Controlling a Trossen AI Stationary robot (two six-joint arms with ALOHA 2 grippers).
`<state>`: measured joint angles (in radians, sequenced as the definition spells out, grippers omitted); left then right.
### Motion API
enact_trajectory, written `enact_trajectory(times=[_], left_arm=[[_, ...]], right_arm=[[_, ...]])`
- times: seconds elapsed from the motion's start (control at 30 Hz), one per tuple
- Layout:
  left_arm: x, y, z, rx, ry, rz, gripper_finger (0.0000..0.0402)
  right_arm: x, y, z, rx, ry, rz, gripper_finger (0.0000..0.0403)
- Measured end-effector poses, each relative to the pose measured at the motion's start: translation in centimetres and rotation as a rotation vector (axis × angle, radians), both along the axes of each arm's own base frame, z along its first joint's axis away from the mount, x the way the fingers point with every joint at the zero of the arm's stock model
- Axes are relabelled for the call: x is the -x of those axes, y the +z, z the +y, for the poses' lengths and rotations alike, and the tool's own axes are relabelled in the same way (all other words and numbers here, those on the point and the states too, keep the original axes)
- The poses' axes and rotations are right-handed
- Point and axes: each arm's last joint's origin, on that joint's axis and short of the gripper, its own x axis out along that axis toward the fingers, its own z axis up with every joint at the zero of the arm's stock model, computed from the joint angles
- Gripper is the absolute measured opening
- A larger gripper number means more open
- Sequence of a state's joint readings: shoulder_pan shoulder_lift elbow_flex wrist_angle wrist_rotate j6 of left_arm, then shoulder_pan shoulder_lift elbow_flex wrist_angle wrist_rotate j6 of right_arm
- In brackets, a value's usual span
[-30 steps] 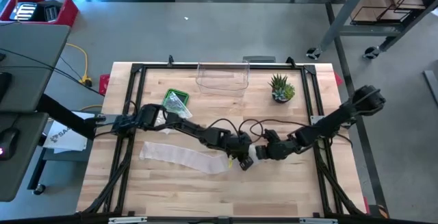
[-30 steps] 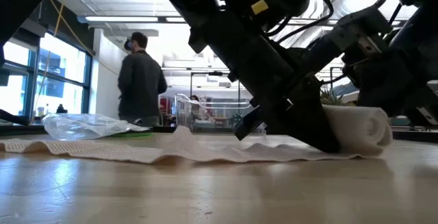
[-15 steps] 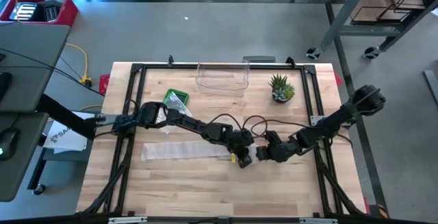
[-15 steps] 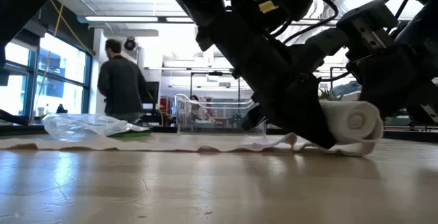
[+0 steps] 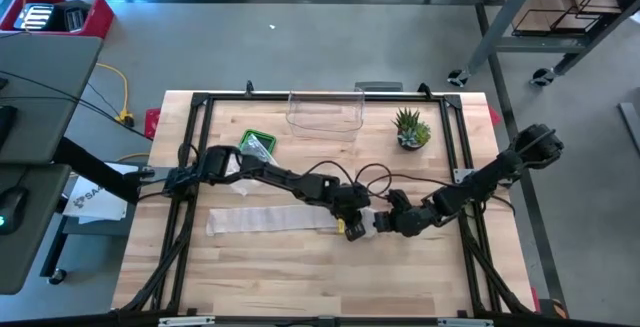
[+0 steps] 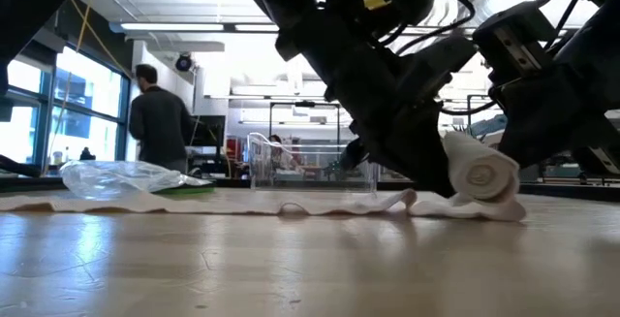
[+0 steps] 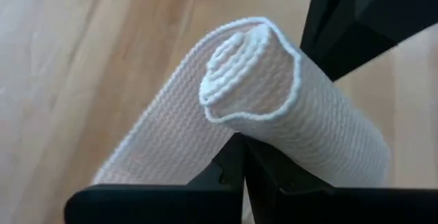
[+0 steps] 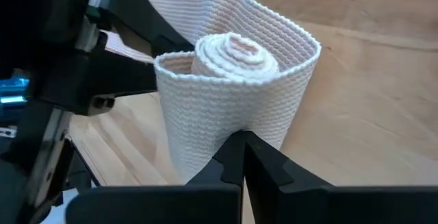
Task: Roll bandage
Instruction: Roll the bandage
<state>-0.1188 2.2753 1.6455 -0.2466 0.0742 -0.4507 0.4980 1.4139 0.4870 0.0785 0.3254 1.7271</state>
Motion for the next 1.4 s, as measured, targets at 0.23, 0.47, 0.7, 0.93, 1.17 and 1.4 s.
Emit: enact_trajectory(times=[0.23,0.47,0.7,0.93,1.17,1.4], left_arm=[[0.4,-0.4,0.7,-0.036,-0.014,0.059,0.0001],[0.6,0.1,2.1,-0.073,-0.019,0.072,0.0001],[1.9,2.0,2.9,-0.140,-0.068,0.140,0.0001],[3.4,1.5,1.0,-0.204,-0.177,0.189,0.0000],[4.1,0.8,-1.2,-0.205,-0.189,0.207,0.0000],[4.4,0.6,-0.6,-0.244,-0.160,0.252,0.0000]], right_arm=[[-0.1,0.1,-0.2,0.003,-0.014,-0.008,0.0000],[-0.2,0.1,-0.2,-0.004,-0.041,-0.014,0.0000],[-0.2,0.1,-0.2,0.001,-0.047,-0.019,0.0000],[-0.2,0.1,-0.3,0.006,-0.051,-0.023,0.0000],[-0.6,0.6,0.0,-0.008,-0.028,-0.070,0.0000],[-0.9,0.8,-0.3,0.018,-0.012,-0.022,0.0000]])
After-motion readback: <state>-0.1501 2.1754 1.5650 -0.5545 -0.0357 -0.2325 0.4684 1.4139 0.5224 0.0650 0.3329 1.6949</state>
